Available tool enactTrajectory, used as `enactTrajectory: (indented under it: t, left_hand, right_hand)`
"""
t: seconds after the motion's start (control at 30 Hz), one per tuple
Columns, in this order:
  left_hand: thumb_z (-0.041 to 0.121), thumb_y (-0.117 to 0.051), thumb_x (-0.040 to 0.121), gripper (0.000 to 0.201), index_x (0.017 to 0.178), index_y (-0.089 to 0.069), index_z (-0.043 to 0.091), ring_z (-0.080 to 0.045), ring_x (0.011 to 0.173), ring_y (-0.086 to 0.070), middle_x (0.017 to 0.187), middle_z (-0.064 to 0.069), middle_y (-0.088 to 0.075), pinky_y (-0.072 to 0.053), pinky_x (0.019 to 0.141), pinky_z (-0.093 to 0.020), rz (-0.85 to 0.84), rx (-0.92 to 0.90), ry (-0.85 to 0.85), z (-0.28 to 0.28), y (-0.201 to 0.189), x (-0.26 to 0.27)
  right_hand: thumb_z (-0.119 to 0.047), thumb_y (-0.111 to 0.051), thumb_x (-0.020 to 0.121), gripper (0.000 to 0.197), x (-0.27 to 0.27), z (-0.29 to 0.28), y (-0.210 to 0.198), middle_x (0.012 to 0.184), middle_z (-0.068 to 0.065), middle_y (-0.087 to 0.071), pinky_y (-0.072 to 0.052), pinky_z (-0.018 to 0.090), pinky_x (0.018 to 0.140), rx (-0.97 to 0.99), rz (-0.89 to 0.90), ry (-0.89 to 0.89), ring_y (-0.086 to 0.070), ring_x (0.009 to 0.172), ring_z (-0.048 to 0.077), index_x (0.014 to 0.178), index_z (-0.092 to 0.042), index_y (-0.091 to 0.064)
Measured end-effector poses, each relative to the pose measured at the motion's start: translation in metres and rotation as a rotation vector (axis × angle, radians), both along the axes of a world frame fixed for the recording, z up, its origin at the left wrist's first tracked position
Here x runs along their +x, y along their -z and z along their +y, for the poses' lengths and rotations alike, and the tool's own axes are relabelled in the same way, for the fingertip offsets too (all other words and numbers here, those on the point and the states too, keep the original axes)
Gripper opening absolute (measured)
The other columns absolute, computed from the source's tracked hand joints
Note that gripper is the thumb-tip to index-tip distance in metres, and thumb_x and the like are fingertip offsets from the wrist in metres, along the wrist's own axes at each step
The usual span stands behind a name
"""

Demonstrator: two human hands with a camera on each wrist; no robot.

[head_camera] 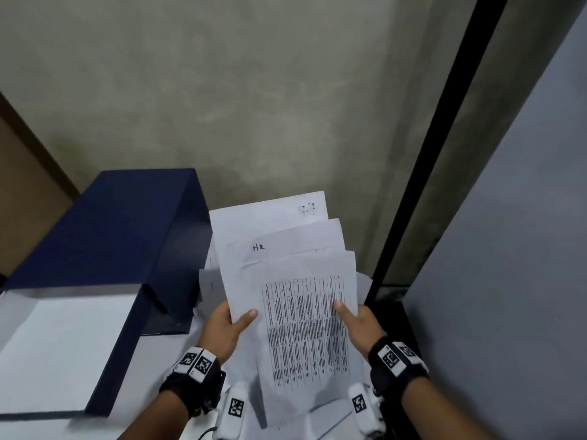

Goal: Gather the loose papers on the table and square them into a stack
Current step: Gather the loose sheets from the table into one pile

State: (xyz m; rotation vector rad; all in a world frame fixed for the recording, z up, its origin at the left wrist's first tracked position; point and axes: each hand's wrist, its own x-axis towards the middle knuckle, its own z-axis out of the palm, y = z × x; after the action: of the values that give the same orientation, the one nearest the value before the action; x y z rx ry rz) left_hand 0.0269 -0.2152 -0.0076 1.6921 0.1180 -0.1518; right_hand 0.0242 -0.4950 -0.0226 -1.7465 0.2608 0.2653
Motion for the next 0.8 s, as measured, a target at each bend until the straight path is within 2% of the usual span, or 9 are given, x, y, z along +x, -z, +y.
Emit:
enactTrajectory:
  t: [0.1, 0.17, 0.27, 0.33, 0.4, 0.5, 0.67, 0.73, 0.8]
  left_hand:
    - [0.029, -0.054, 0.095, 0.018, 0.090, -0.070, 0.024, 0.002, 0.063, -0.061, 0.076, 0.017, -0.072, -0.046, 0.059, -0.013, 0.045, 0.096, -0.024, 0.002, -0.003, -0.005]
    - [0.034, -0.050, 0.096, 0.026, 0.088, -0.072, 0.023, -0.008, 0.066, -0.061, 0.075, 0.012, -0.072, -0.048, 0.059, -0.021, 0.110, 0.099, -0.022, 0.009, 0.005, -0.006]
    - [0.051, -0.057, 0.088, 0.043, 0.082, -0.070, 0.011, -0.027, 0.078, -0.069, 0.082, -0.001, -0.075, -0.056, 0.076, -0.047, 0.167, 0.089, -0.001, 0.023, 0.017, -0.013]
    - [0.052, -0.061, 0.086, 0.050, 0.096, -0.069, 0.004, -0.038, 0.093, -0.068, 0.096, -0.018, -0.073, -0.052, 0.089, -0.056, 0.201, 0.085, 0.010, 0.031, 0.026, -0.017]
    - [0.022, -0.056, 0.095, 0.026, 0.117, -0.062, 0.009, -0.029, 0.107, -0.066, 0.110, -0.009, -0.072, -0.050, 0.097, -0.048, 0.174, 0.019, -0.018, 0.034, 0.022, -0.022]
    - [-0.010, -0.044, 0.094, 0.039, 0.123, -0.054, 0.014, -0.007, 0.102, -0.067, 0.105, 0.010, -0.074, -0.054, 0.085, -0.023, 0.106, -0.043, -0.037, 0.034, 0.004, -0.028]
    - [-0.005, -0.049, 0.093, 0.028, 0.117, -0.061, 0.005, -0.017, 0.101, -0.068, 0.108, -0.002, -0.073, -0.054, 0.087, -0.029, -0.007, -0.066, -0.193, 0.042, -0.016, -0.027]
    - [-0.008, -0.050, 0.091, 0.023, 0.104, -0.064, 0.005, -0.012, 0.088, -0.071, 0.089, 0.002, -0.077, -0.055, 0.073, -0.018, -0.003, -0.075, -0.194, 0.041, -0.020, -0.032]
    - [-0.010, -0.053, 0.089, 0.018, 0.095, -0.063, 0.004, -0.004, 0.076, -0.071, 0.075, 0.008, -0.076, -0.053, 0.066, -0.011, 0.037, -0.055, -0.177, 0.040, -0.017, -0.038]
  right_hand:
    - [-0.050, -0.046, 0.095, 0.020, 0.005, 0.007, -0.004, 0.110, -0.020, -0.066, -0.040, 0.035, 0.108, 0.015, -0.021, 0.011, -0.059, 0.114, 0.009, 0.100, -0.041, -0.063]
    - [-0.048, -0.043, 0.096, 0.020, 0.006, 0.014, -0.008, 0.106, -0.023, -0.065, -0.040, 0.030, 0.103, 0.021, -0.028, 0.011, -0.059, 0.110, 0.006, 0.101, -0.041, -0.061]
    - [-0.034, -0.046, 0.099, 0.016, 0.007, 0.021, -0.012, 0.107, -0.030, -0.061, -0.040, 0.018, 0.096, 0.025, -0.059, -0.039, -0.055, 0.104, -0.011, 0.109, -0.042, -0.056]
    - [-0.027, -0.049, 0.098, 0.020, 0.007, 0.025, -0.013, 0.108, -0.028, -0.063, -0.043, 0.019, 0.097, 0.003, -0.079, -0.084, -0.056, 0.100, -0.018, 0.111, -0.041, -0.056]
    - [-0.024, -0.051, 0.098, 0.019, 0.009, 0.028, -0.013, 0.106, -0.025, -0.065, -0.046, 0.021, 0.096, -0.014, -0.103, -0.089, -0.059, 0.095, -0.019, 0.108, -0.037, -0.058]
    - [-0.026, -0.049, 0.098, 0.016, 0.015, 0.040, -0.017, 0.107, -0.020, -0.067, -0.047, 0.020, 0.092, 0.010, -0.164, -0.046, -0.060, 0.097, -0.015, 0.108, -0.034, -0.059]
    - [-0.031, -0.044, 0.100, 0.021, 0.022, 0.066, -0.030, 0.116, -0.023, -0.062, -0.040, 0.010, 0.096, 0.071, -0.245, -0.037, -0.054, 0.112, -0.010, 0.118, -0.034, -0.054]
    - [-0.033, -0.042, 0.100, 0.025, 0.019, 0.071, -0.031, 0.118, -0.027, -0.058, -0.037, 0.003, 0.093, 0.057, -0.253, -0.086, -0.052, 0.113, -0.015, 0.123, -0.036, -0.051]
    - [-0.034, -0.046, 0.099, 0.033, 0.015, 0.071, -0.024, 0.119, -0.022, -0.058, -0.037, 0.008, 0.094, -0.008, -0.204, -0.145, -0.053, 0.115, -0.005, 0.132, -0.031, -0.047]
